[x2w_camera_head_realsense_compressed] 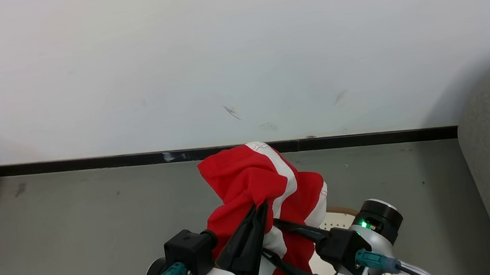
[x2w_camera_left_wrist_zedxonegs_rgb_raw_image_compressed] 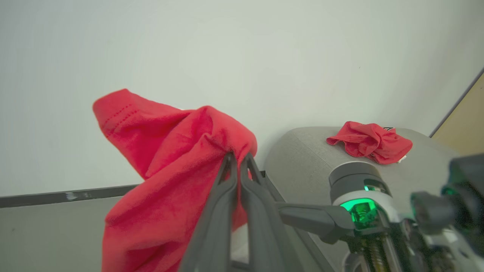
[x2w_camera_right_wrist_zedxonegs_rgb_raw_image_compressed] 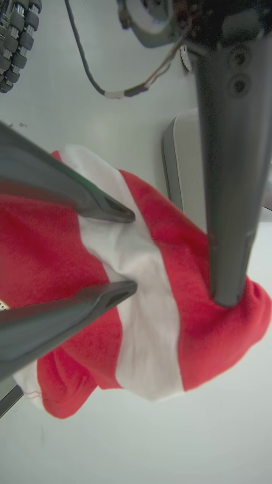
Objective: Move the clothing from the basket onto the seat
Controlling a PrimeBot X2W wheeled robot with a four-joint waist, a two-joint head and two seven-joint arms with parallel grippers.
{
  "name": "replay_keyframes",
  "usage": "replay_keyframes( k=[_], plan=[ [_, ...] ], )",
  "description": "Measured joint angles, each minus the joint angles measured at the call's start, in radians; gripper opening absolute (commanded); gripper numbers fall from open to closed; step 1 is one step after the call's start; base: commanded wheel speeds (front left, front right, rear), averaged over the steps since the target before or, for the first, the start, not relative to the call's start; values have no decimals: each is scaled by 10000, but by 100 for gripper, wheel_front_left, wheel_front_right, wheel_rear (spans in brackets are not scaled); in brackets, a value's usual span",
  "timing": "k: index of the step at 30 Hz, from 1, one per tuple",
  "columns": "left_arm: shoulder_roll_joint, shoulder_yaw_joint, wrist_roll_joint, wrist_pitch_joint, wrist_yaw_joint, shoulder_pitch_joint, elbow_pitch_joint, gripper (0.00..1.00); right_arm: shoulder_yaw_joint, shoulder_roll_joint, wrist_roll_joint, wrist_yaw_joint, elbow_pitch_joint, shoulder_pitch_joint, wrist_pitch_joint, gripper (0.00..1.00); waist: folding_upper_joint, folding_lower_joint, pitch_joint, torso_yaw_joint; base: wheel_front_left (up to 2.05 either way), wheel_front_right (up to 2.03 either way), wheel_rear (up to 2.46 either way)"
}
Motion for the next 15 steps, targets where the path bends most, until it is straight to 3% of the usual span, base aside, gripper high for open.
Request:
replay_keyframes(
  k=[1,2,3,9,15],
  plan=[
    [2,-36,-23,61,27,12,-79,0,0,2,23,0,15,0,0,36,0,0,-4,13,0,0,0],
    [6,-63,-38,84,54,33,-148,0,0,2,27,0,21,1,0,14,0,0,-6,25,0,0,0],
    [8,-81,-58,155,88,61,-215,0,0,2,46,0,21,1,0,0,0,0,-7,36,0,0,0],
    [17,-23,-59,259,345,203,-506,0,44,4,320,0,-107,1,0,0,0,0,9,53,0,0,0],
    [102,81,-42,345,466,374,-759,42,-407,12,568,0,-380,43,2,0,0,0,38,-22,0,0,0]
  ],
)
